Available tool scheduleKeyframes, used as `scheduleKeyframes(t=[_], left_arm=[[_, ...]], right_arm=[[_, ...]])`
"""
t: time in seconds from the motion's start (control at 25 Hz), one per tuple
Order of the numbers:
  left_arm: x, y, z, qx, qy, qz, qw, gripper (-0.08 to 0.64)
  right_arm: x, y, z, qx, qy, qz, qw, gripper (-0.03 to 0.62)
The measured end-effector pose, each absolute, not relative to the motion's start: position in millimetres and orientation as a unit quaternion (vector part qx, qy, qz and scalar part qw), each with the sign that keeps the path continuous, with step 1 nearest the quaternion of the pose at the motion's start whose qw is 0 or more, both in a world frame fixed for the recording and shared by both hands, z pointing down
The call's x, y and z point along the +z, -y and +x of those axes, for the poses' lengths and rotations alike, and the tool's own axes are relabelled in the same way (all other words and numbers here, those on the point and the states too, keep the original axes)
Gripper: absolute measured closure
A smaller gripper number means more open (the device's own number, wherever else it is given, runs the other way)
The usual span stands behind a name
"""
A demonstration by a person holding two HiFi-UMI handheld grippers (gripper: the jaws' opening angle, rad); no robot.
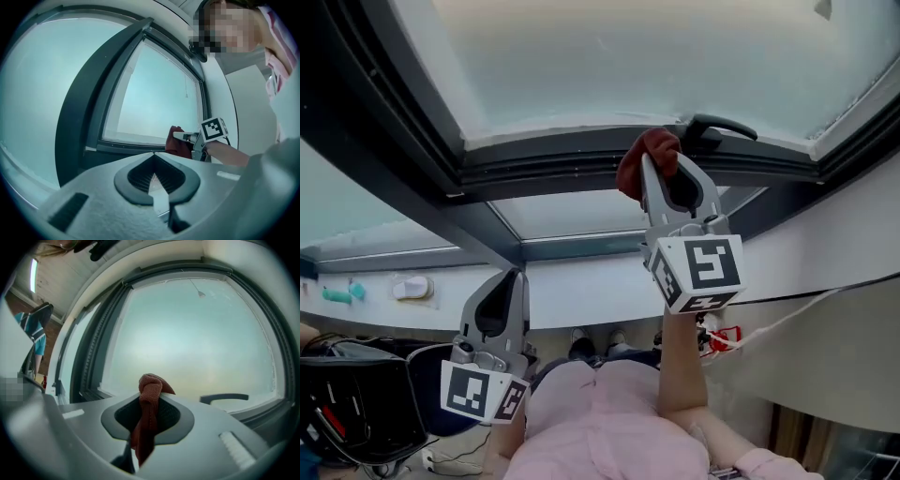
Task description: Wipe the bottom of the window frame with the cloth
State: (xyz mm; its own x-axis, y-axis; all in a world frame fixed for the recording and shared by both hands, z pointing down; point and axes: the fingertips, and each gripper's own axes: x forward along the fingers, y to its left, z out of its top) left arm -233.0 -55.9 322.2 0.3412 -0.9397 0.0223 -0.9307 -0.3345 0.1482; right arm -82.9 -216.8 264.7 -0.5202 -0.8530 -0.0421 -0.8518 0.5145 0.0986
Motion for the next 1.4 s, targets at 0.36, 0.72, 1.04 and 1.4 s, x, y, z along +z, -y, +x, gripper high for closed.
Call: scheduleKeyframes(t=[0.36, 0.72, 1.04, 1.4], left_arm=[[330, 50, -314, -0.031, 0.605, 0.792, 0.084, 0.56], [324, 8, -332, -0.05, 0.647, 0.757, 0.07, 0.56], [320, -18, -326, -0.063, 0.655, 0.751, 0.055, 0.56], [319, -12, -320, -0.062, 0.653, 0.752, 0.064, 0.56]], right_arm=[[296, 172, -280, -0.034, 0.941, 0.337, 0.022, 0.529], [325, 156, -340, -0.057, 0.955, 0.283, 0.072, 0.529], [336, 150, -342, -0.096, 0.947, 0.291, 0.097, 0.532], [338, 160, -346, -0.112, 0.945, 0.287, 0.108, 0.534]])
